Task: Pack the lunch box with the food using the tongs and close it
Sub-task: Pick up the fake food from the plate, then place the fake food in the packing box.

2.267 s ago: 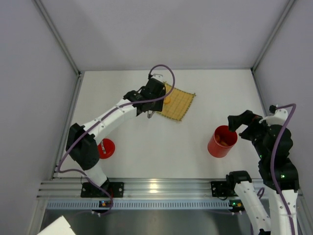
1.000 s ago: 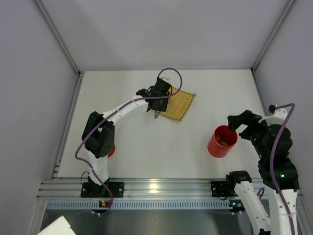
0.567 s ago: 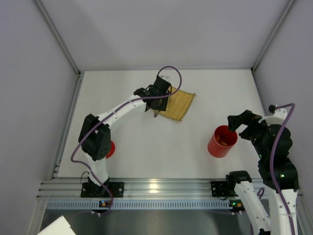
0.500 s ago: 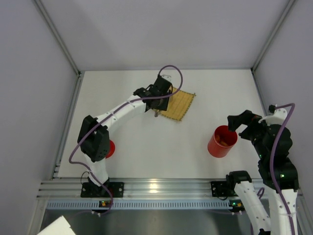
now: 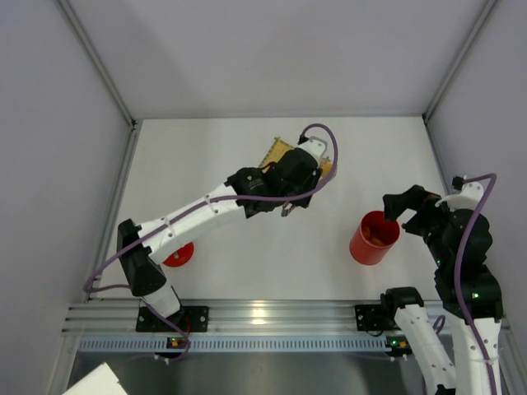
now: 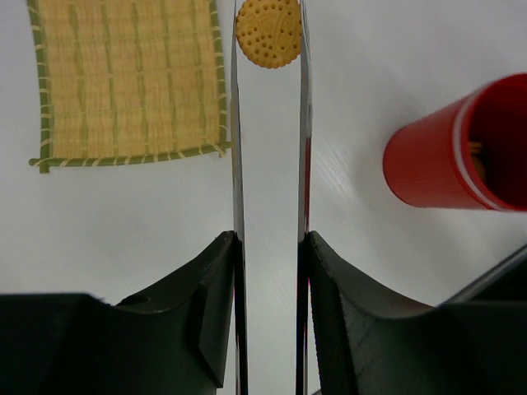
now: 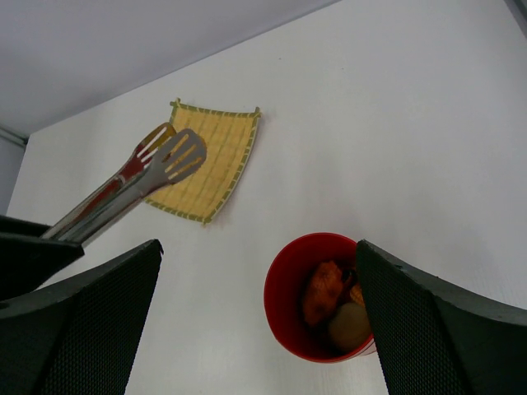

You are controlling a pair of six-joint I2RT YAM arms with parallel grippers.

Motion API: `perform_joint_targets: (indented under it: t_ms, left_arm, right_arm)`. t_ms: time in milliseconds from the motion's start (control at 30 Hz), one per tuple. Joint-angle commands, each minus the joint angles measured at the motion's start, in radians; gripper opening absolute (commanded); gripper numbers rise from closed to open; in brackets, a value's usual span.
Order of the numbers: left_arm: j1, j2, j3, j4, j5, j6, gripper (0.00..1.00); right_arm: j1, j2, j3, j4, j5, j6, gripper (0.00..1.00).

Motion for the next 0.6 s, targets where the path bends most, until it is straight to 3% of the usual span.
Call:
perform_joint_targets:
  t_ms: [0, 300, 567]
  left_arm:
    - [-0.088, -0.069, 0.028, -0.018, -0.034, 0.002, 0.33]
    - [-0.252, -0.080, 0.034, -0.002, -0.013, -0.015, 0.34]
    - [-0.332, -0.020, 0.080, 0.004, 0.010, -0.017, 0.34]
  right_arm:
    - [-0.012, 0.012, 0.016, 0.047, -0.008, -0.002, 0.99]
    - [-0.012, 0.011, 0.027, 0.035, -0.005, 0.000, 0.99]
    - [-0.012, 0.009, 0.032, 0.027, -0.003, -0.002, 0.99]
